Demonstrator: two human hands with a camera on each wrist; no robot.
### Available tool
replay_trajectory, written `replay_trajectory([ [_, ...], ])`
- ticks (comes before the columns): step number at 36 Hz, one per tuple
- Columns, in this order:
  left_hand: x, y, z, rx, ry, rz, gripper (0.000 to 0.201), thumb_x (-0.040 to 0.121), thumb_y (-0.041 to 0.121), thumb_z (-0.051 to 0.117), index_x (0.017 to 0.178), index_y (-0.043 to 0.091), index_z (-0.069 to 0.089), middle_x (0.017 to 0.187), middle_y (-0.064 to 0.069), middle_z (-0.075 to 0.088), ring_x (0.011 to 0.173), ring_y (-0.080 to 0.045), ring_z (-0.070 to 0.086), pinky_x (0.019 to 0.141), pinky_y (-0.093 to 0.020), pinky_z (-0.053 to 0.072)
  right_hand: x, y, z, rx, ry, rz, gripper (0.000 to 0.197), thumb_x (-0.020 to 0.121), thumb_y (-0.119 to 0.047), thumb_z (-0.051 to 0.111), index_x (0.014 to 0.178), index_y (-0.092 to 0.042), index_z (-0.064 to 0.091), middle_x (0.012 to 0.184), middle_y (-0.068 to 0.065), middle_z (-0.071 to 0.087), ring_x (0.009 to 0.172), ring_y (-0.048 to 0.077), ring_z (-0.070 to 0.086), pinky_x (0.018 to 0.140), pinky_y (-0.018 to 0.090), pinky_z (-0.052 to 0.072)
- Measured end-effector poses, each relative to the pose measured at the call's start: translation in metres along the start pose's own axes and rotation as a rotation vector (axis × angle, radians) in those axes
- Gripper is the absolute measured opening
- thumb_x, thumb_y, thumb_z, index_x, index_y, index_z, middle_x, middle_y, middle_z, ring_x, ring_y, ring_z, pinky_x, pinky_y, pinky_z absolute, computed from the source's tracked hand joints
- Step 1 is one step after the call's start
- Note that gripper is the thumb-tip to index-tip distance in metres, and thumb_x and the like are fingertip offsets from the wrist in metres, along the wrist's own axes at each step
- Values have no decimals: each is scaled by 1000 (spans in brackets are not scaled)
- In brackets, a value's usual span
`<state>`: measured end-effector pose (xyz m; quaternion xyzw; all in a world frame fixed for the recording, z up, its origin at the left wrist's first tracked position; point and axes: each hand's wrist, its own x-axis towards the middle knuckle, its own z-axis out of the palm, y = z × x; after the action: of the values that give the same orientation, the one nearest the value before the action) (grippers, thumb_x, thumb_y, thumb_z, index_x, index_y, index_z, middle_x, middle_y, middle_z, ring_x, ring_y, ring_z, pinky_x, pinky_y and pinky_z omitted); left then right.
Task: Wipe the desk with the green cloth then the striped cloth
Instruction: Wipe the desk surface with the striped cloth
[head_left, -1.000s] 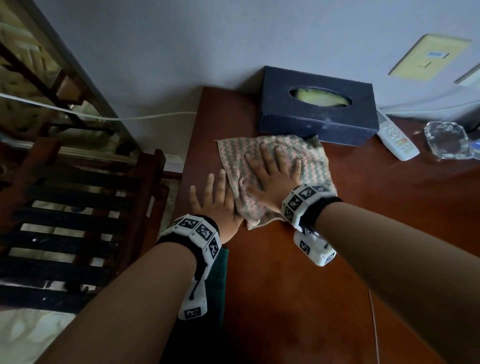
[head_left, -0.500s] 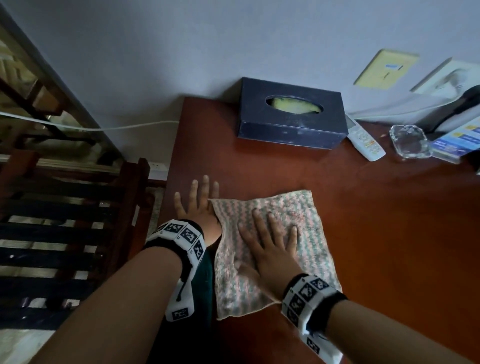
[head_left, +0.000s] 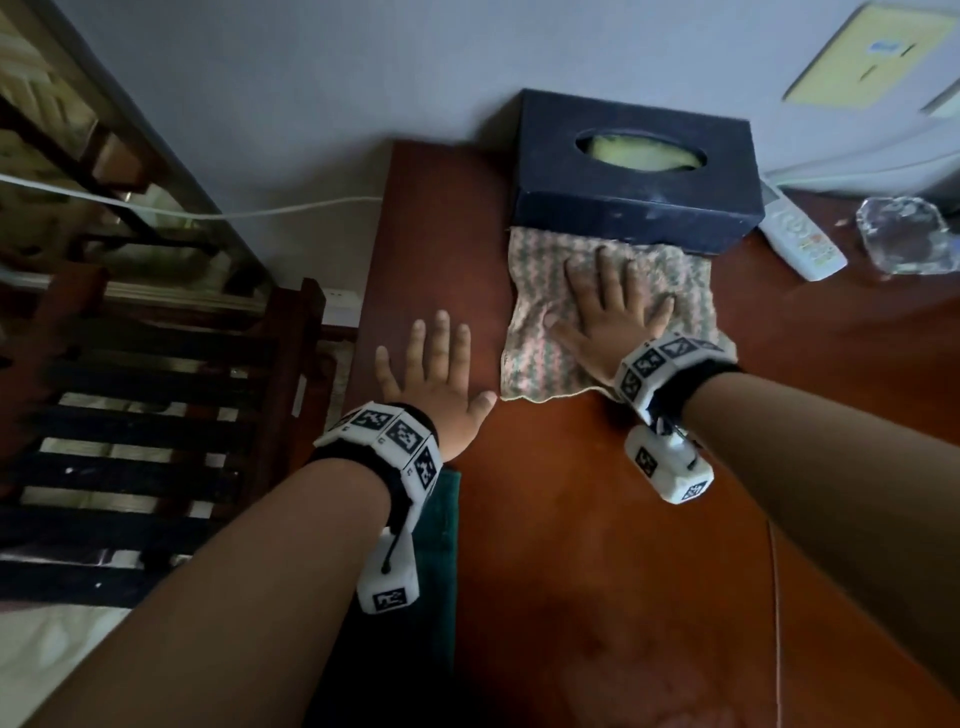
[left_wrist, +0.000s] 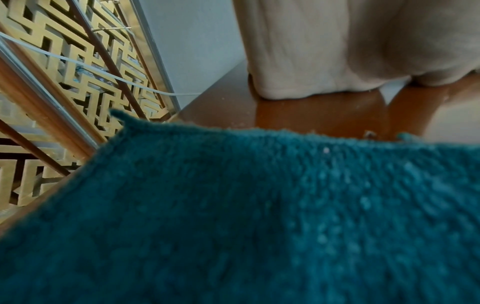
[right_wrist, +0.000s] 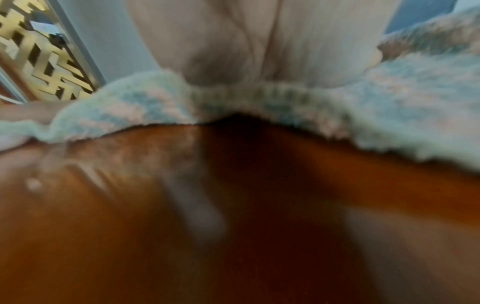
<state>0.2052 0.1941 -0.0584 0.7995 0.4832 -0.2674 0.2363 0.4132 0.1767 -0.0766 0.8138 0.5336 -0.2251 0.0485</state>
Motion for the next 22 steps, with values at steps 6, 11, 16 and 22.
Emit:
replay_trajectory([
  [6, 1, -1, 1, -2, 6, 2, 71, 97, 56, 11, 143, 22, -30, 145, 0, -44, 137, -24, -35, 110, -57, -14, -42, -12, 19, 7, 28, 51, 72, 89, -69, 23, 146, -46, -14, 154, -8, -30, 141, 23, -30, 104, 64, -21],
  [11, -1, -1, -1, -72, 14, 11, 67, 96, 57, 7, 145, 25, -26, 148, 3, -40, 138, -21, -33, 112, -55, -15, -85, -14, 39, -7, -19, 21, 74, 87, -71, 21, 145, -46, -18, 153, -8, -34, 139, 23, -34, 104, 64, -22],
  [16, -3, 0, -1, -147, 73, -6, 77, 90, 68, 12, 148, 27, -18, 152, 4, -32, 140, -17, -28, 112, -53, -15, -121, -18, 54, -5, -59, 17, 74, 88, -71, 20, 144, -45, -20, 150, -7, -38, 137, 25, -37, 103, 65, -22],
  [22, -8, 0, 6, 6, 122, 1, 118, 70, 85, 37, 145, 20, -27, 150, -2, -37, 140, -23, -29, 113, -56, -10, -161, -24, 67, 12, -112, 11, 72, 90, -68, 18, 144, -44, -23, 149, -5, -40, 135, 26, -40, 103, 64, -23],
])
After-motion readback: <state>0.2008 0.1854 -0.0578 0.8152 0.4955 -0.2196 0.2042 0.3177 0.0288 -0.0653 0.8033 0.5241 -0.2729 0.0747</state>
